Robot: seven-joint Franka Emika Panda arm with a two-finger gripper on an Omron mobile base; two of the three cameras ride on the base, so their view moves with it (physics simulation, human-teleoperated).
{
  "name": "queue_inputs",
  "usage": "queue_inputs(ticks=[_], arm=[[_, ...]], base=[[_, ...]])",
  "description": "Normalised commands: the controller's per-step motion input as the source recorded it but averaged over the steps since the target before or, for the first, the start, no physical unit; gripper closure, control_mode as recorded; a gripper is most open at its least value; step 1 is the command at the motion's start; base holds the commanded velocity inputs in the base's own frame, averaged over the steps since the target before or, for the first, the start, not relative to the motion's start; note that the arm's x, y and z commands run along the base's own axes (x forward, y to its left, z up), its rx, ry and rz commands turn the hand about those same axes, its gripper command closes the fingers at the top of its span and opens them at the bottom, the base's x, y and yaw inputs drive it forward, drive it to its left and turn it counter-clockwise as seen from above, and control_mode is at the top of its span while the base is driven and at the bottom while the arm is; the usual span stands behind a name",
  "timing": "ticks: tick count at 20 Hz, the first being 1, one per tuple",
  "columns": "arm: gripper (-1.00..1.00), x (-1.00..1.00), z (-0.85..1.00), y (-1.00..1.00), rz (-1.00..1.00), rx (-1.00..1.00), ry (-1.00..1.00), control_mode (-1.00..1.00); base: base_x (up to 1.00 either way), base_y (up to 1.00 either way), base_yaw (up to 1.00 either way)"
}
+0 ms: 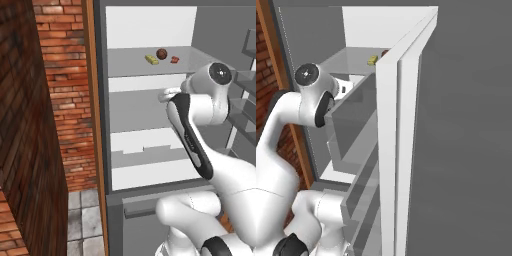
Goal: Pick the egg and butter from the fridge and place them by the bowl for mixing.
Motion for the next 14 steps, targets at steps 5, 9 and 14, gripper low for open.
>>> queue_inputs(ticks=[5, 9, 14], arm=[[-1.00, 0.00, 0.61, -0.06, -0.01, 0.00, -0.35, -1.00], [-1.00, 0.01, 0.57, -0.08, 0.00, 0.00, -0.15, -1.00], [-1.00, 0.02, 0.42, -0.04, 0.00, 0.00, -0.07, -1.00]], base=[[0.00, 0.00, 0.00], [0.00, 0.00, 0.00], [0.00, 0.00, 0.00]])
